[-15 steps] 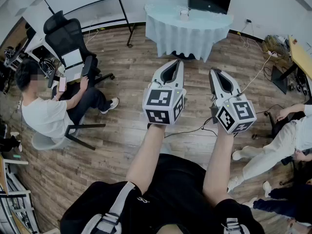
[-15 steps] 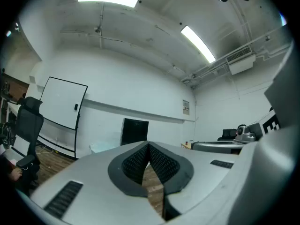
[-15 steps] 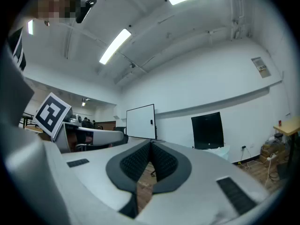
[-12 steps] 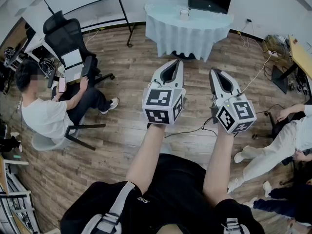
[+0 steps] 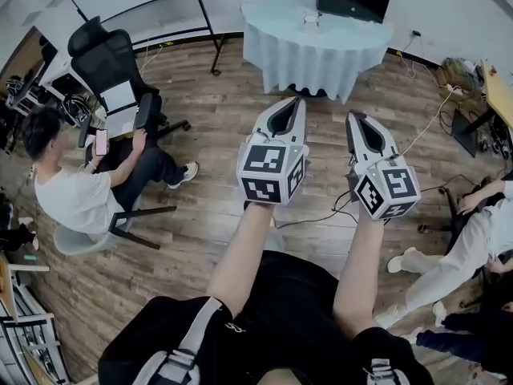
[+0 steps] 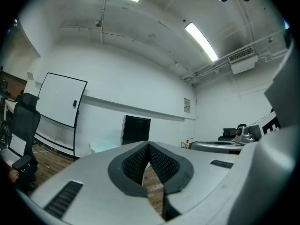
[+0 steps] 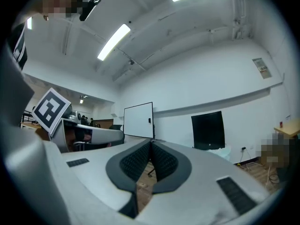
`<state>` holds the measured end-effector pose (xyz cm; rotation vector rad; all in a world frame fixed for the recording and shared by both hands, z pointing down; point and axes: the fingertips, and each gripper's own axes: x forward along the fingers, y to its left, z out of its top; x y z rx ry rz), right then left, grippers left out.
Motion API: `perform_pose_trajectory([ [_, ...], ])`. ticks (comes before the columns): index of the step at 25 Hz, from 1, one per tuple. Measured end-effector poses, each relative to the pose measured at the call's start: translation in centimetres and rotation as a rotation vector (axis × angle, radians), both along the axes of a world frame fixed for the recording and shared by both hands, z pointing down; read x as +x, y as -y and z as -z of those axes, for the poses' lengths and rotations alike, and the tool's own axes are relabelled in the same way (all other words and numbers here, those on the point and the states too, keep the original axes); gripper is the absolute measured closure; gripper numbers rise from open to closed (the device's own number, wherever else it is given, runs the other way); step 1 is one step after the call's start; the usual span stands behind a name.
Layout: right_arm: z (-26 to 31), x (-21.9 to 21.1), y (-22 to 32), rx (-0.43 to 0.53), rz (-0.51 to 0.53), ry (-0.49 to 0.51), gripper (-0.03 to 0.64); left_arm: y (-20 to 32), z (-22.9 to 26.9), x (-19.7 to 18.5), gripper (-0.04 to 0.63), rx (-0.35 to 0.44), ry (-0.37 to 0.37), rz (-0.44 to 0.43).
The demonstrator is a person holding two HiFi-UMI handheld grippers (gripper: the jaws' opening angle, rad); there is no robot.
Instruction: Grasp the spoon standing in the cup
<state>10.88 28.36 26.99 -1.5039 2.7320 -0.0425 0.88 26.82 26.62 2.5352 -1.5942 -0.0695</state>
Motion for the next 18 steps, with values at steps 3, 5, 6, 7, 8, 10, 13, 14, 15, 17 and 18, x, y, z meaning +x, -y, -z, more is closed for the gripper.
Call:
perform_pose_trajectory([
  [3, -0.3, -1.4, 2.1, 0.002, 0.002, 0.015, 0.612, 2.2, -0.6, -1.3, 0.592, -0.016, 0.004, 0.002],
  [5, -0.6, -2.2, 3.6, -0.005, -0.002, 0.034, 0.612, 3.9, -1.1, -2.2, 0.592, -0.027, 0.005, 0.004],
  [6, -0.8, -2.6, 4.4, -0.012, -0.005, 0.043, 0.612, 4.7, -1.4, -2.8, 0.592, -0.036, 0.006, 0.006],
  [7, -1.1, -3.0, 5.2, -0.020, -0.009, 0.051, 0.612, 5.5, -1.8, -3.3, 0.592, -0.048, 0.007, 0.006],
  [8, -1.4, -3.4, 6.0, -0.027, -0.014, 0.058, 0.612, 6.2, -2.2, -3.8, 0.592, -0.059, 0.010, 0.006],
  [10, -1.7, -4.3, 7.7, -0.035, -0.024, 0.072, 0.612, 7.8, -2.6, -4.9, 0.592, -0.074, 0.016, 0.004],
  [13, -1.7, -6.0, 10.3, -0.034, -0.033, 0.085, 0.612, 10.3, -2.5, -6.7, 0.592, -0.077, 0.023, 0.002],
  [14, -1.7, -6.7, 11.0, -0.033, -0.035, 0.087, 0.612, 11.0, -2.5, -7.4, 0.592, -0.078, 0.022, 0.003],
  [15, -1.7, -7.4, 11.6, -0.033, -0.036, 0.088, 0.612, 11.7, -2.6, -8.1, 0.592, -0.079, 0.020, 0.003],
  [17, -1.7, -8.7, 12.7, -0.032, -0.039, 0.085, 0.612, 12.8, -2.7, -9.3, 0.592, -0.080, 0.013, 0.001],
  [18, -1.6, -9.2, 13.1, -0.031, -0.042, 0.082, 0.612, 13.3, -2.6, -9.8, 0.592, -0.079, 0.008, -0.002],
])
